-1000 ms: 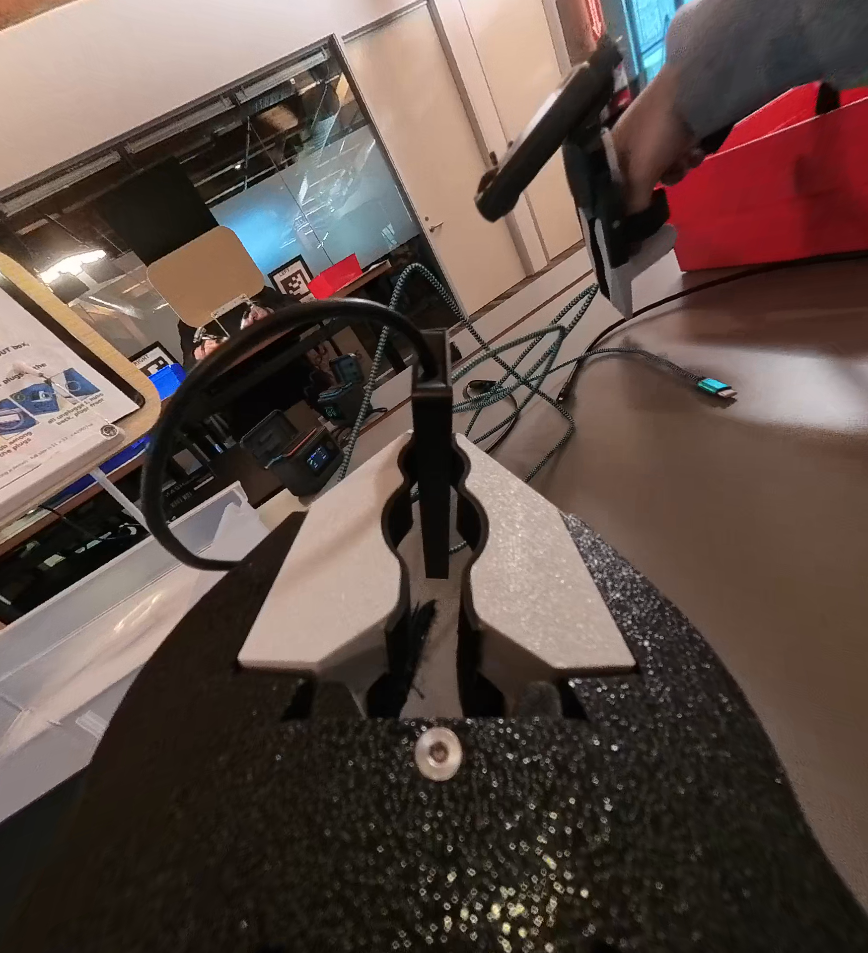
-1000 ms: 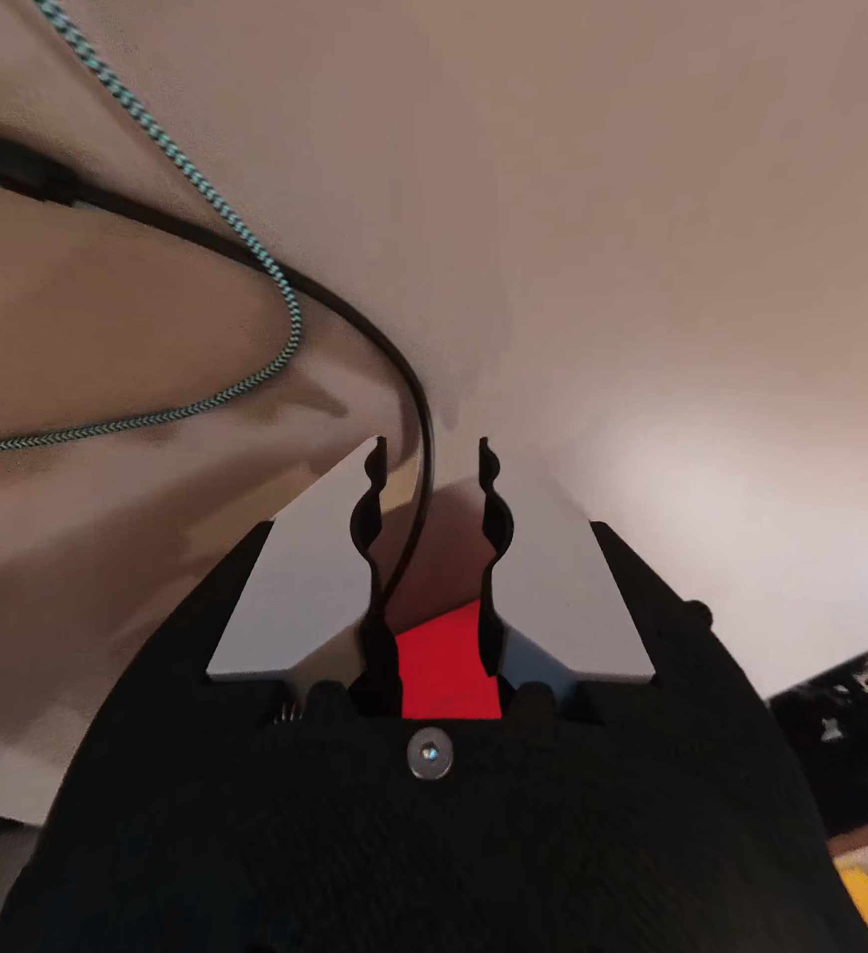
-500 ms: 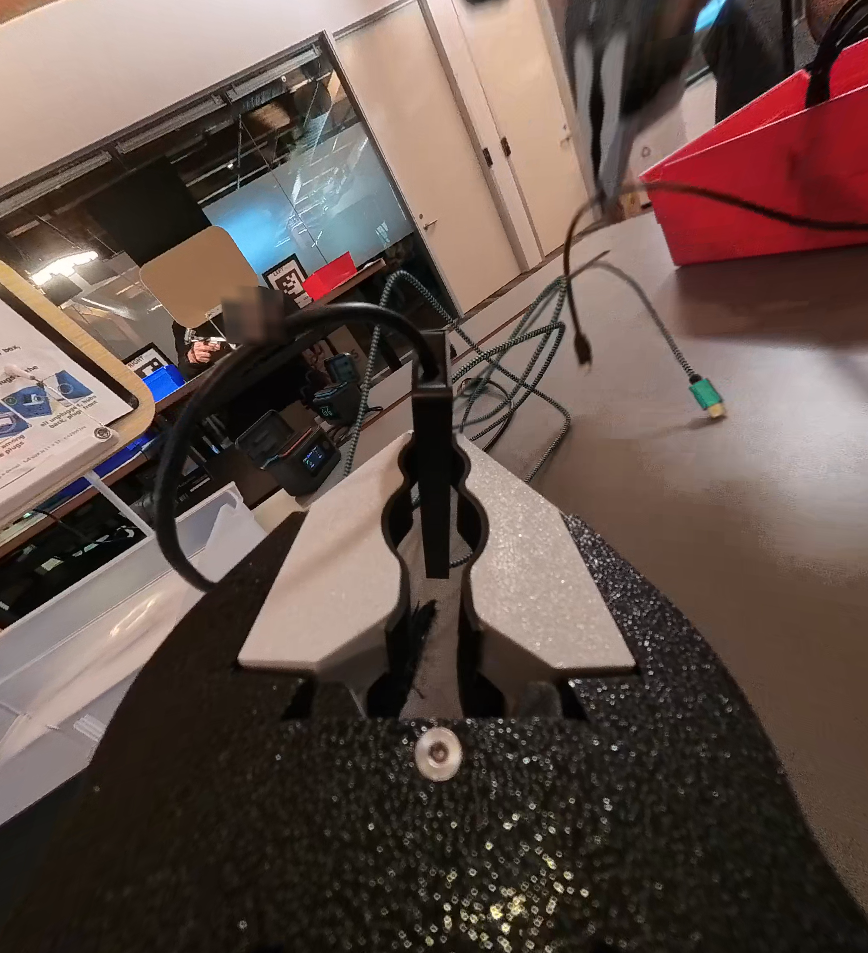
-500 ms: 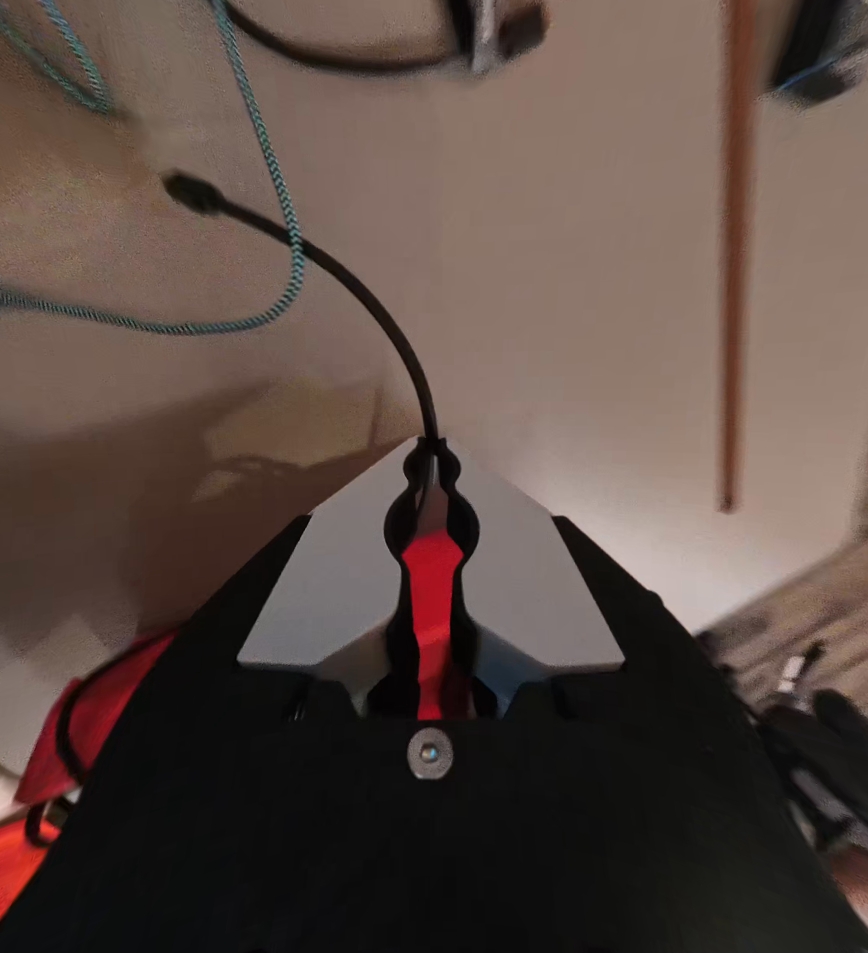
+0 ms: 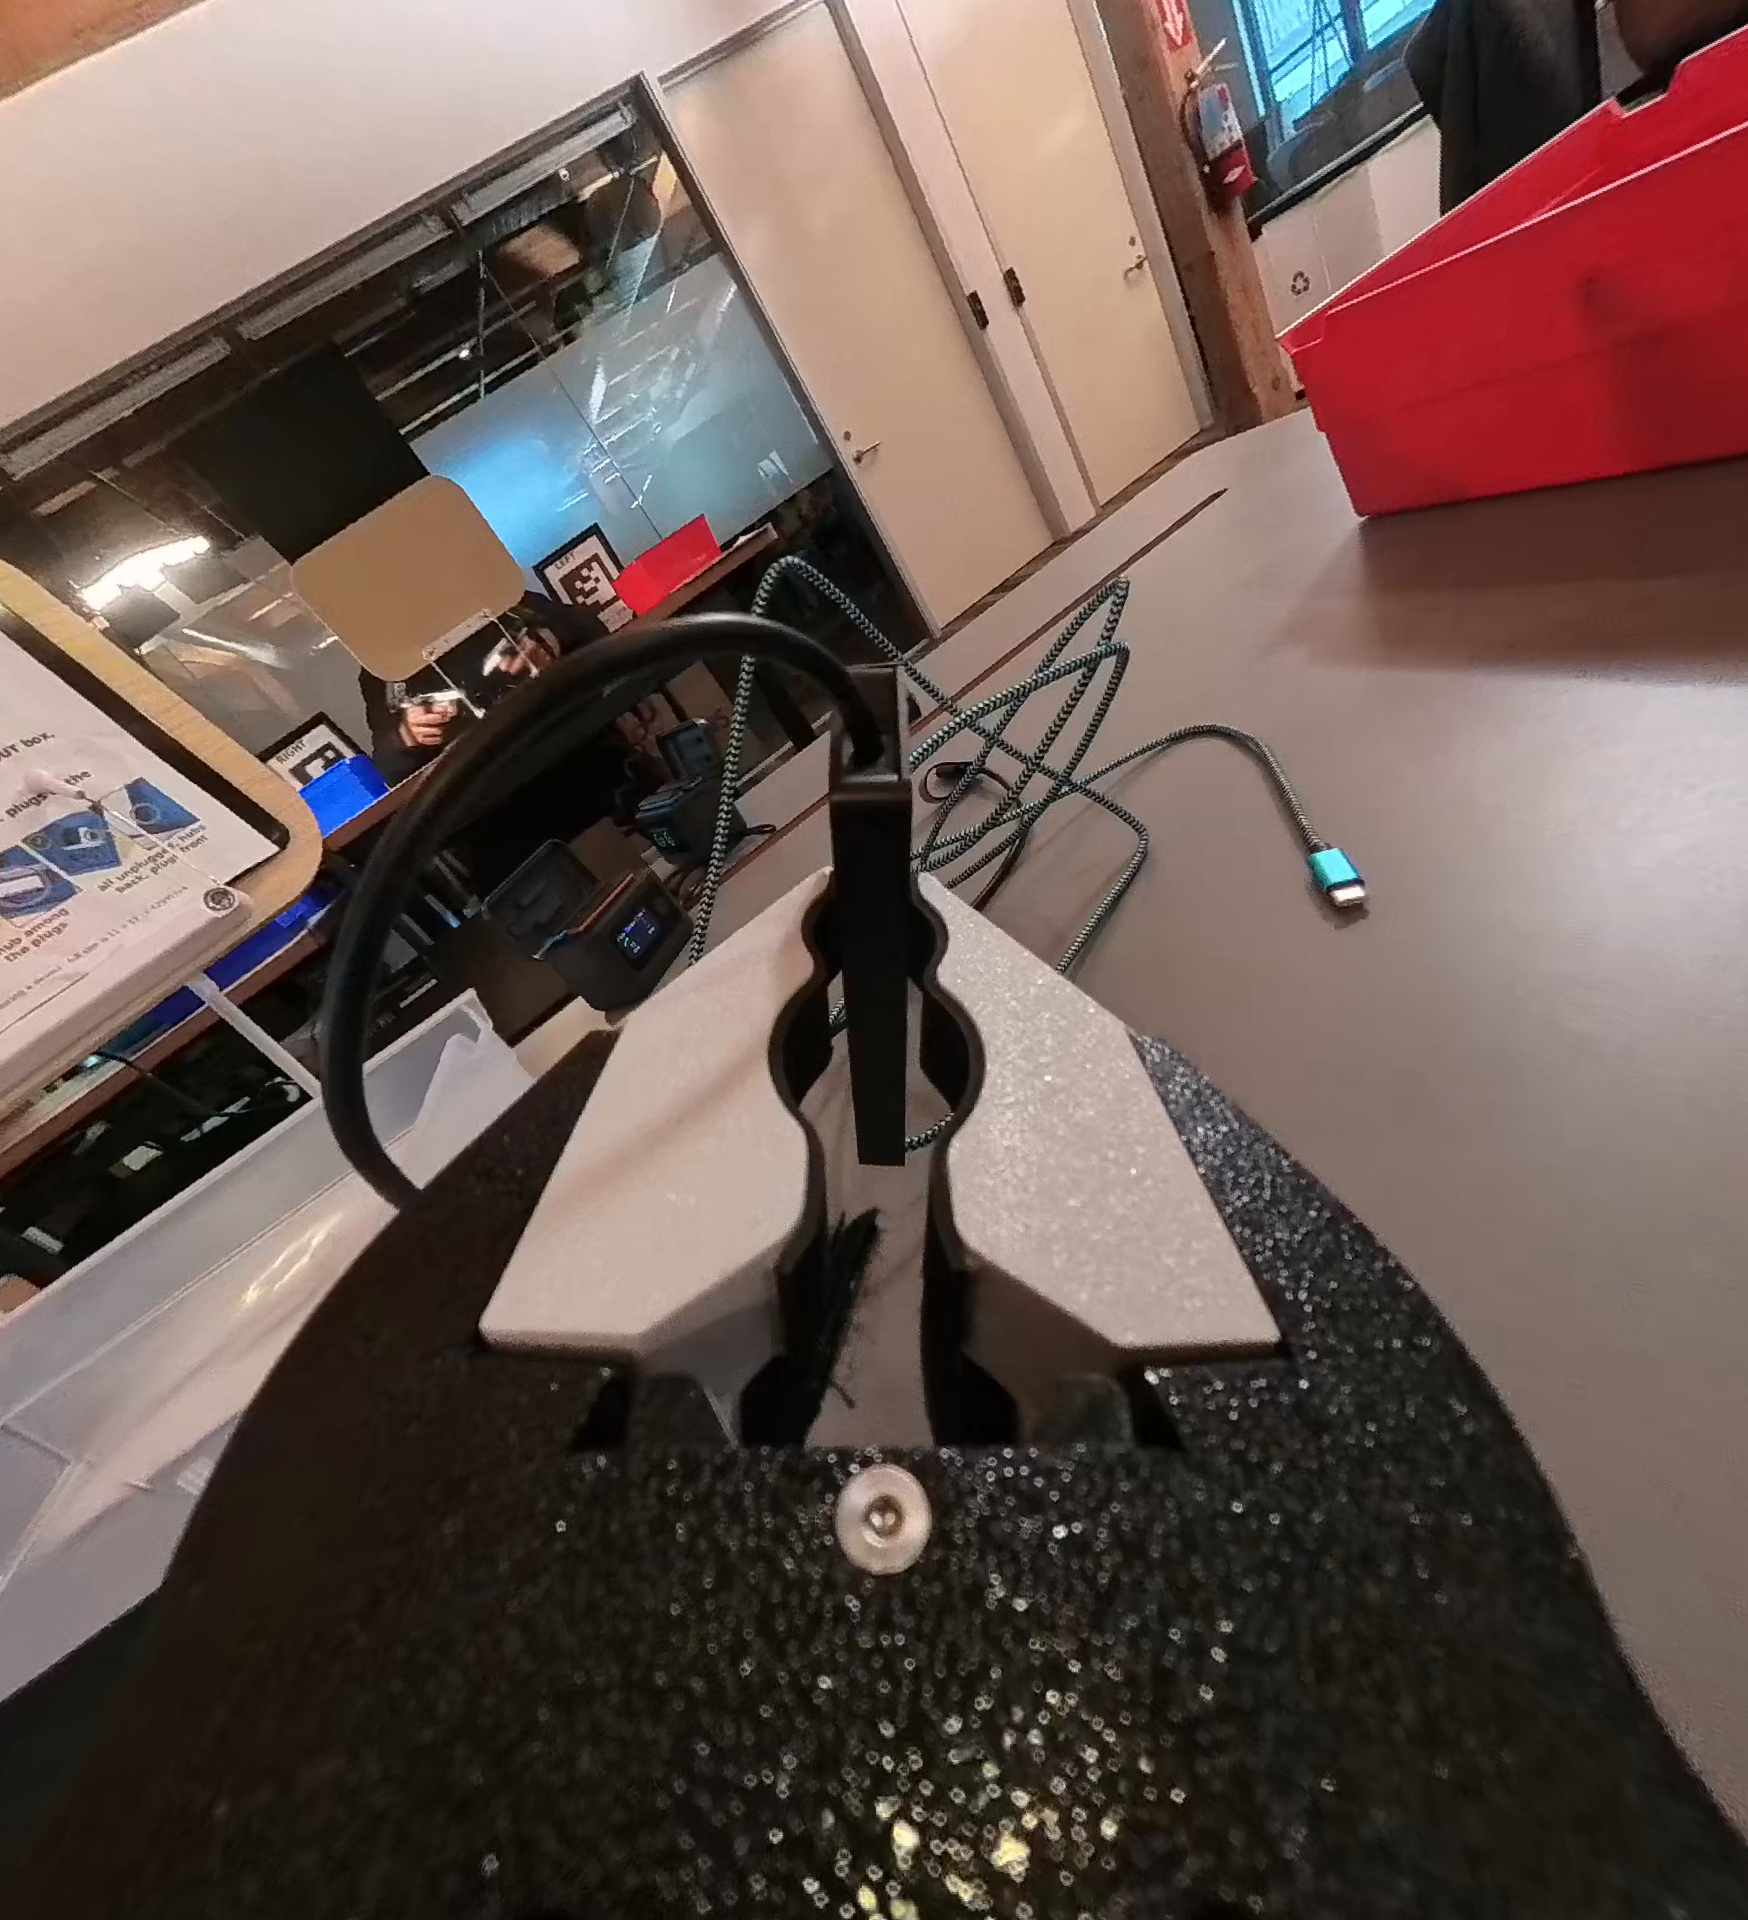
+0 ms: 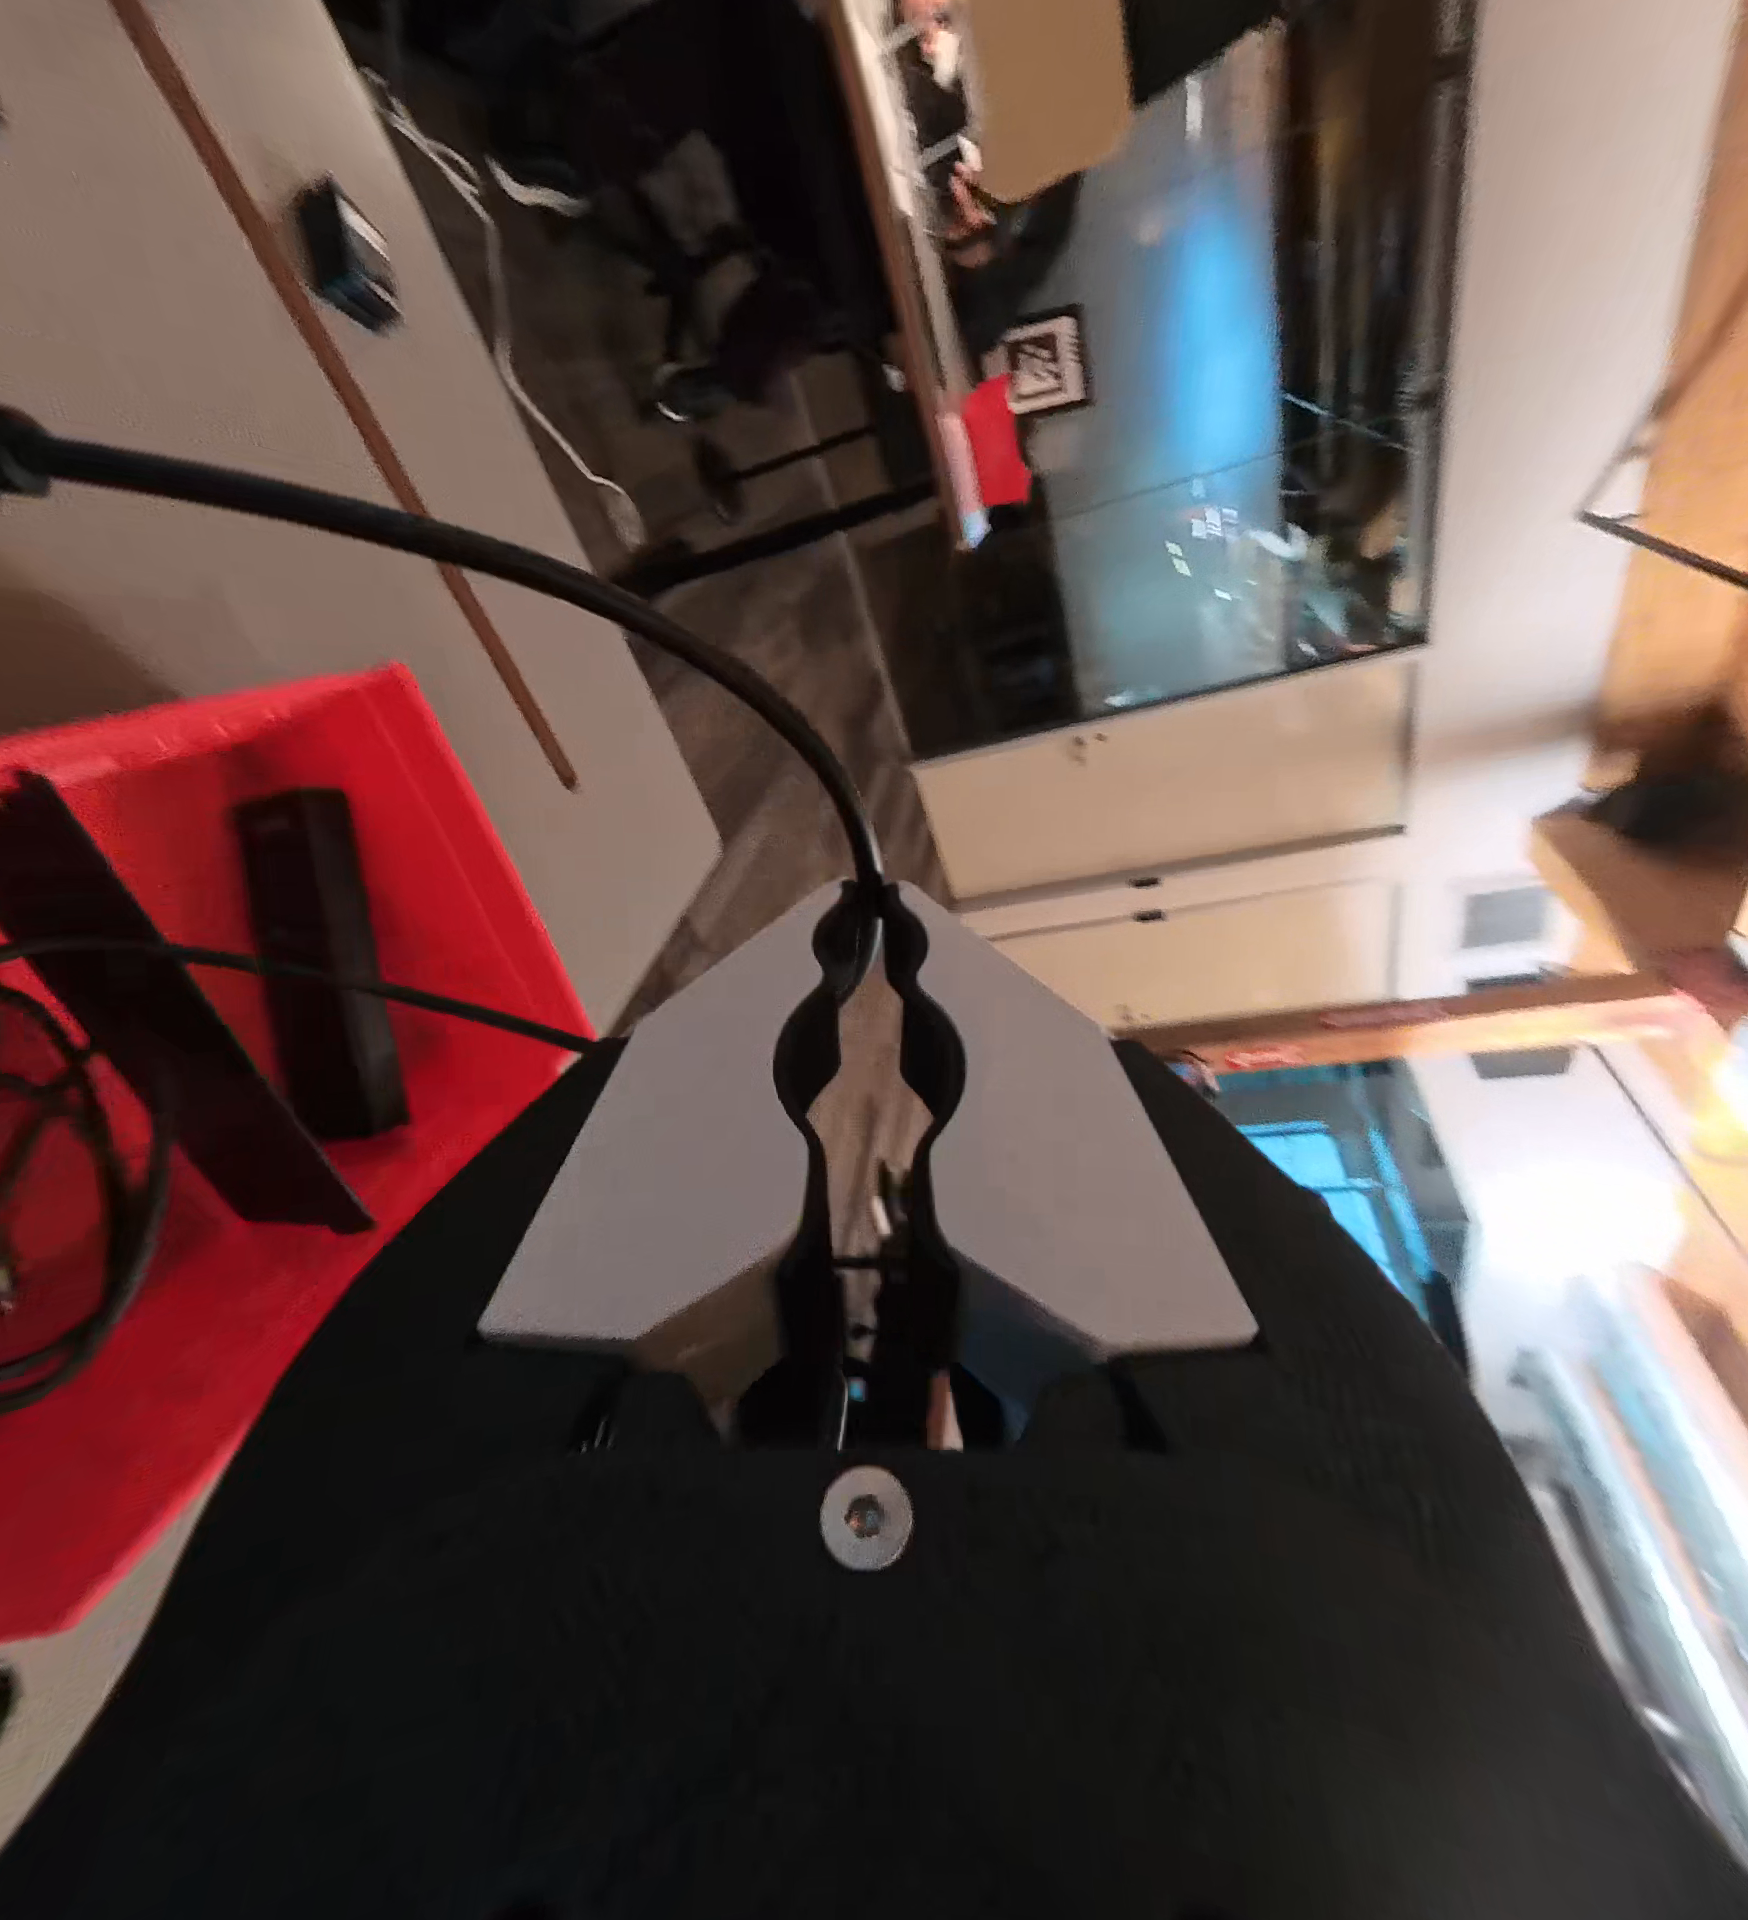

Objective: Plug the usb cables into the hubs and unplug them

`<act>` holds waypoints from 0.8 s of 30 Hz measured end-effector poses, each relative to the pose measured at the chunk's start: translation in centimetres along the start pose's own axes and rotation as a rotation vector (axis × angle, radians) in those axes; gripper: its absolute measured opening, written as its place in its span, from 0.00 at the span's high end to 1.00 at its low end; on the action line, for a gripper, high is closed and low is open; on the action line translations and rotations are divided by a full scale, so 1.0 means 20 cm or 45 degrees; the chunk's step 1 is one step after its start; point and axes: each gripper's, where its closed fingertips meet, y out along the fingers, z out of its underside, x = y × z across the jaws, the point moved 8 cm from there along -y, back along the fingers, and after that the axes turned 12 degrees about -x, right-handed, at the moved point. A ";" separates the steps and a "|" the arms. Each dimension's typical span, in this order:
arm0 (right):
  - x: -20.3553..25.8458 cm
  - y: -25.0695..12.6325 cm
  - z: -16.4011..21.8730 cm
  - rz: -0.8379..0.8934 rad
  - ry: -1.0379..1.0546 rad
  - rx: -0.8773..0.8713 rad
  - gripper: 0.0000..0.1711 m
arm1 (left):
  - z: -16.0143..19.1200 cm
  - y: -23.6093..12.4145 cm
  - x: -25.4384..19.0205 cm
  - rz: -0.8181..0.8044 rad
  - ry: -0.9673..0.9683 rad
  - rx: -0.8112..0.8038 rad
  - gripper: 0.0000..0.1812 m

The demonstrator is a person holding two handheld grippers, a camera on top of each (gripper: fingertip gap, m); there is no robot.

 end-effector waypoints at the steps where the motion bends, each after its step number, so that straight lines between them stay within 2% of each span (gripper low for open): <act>1: 0.04 -0.03 0.04 0.048 -0.027 0.019 0.99 | 0.00 0.00 0.00 0.003 0.006 -0.001 0.96; 6: 0.43 -0.05 0.23 0.163 -0.276 0.179 0.99 | -0.01 0.00 -0.01 0.010 0.035 -0.001 0.96; 10: 0.83 -0.01 0.33 -0.090 -0.545 0.295 0.99 | -0.01 0.00 -0.02 0.014 0.050 -0.003 0.96; 12: 0.96 0.01 0.38 -0.271 -0.511 0.316 0.99 | -0.01 0.00 -0.02 0.018 0.054 -0.004 0.96; 14: 1.05 0.03 0.39 -0.508 -0.325 0.288 0.99 | -0.01 0.00 -0.02 0.021 0.057 -0.005 0.96; 17: 1.07 0.08 0.41 -0.719 0.056 0.327 0.99 | -0.01 0.00 -0.03 0.028 0.059 -0.005 0.96; 19: 1.04 0.09 0.42 -0.775 0.206 0.346 0.97 | -0.01 0.00 -0.03 0.030 0.057 -0.004 0.96; 20: 1.00 0.08 0.42 -0.779 0.236 0.357 0.92 | -0.01 0.00 -0.03 0.029 0.058 -0.005 0.96; 22: 0.90 0.02 0.38 -0.742 0.269 0.353 0.73 | -0.01 0.00 -0.02 0.028 0.058 -0.005 0.96; 24: 0.83 -0.09 0.29 -0.741 0.219 0.207 0.68 | -0.01 0.00 -0.02 0.029 0.053 -0.006 0.96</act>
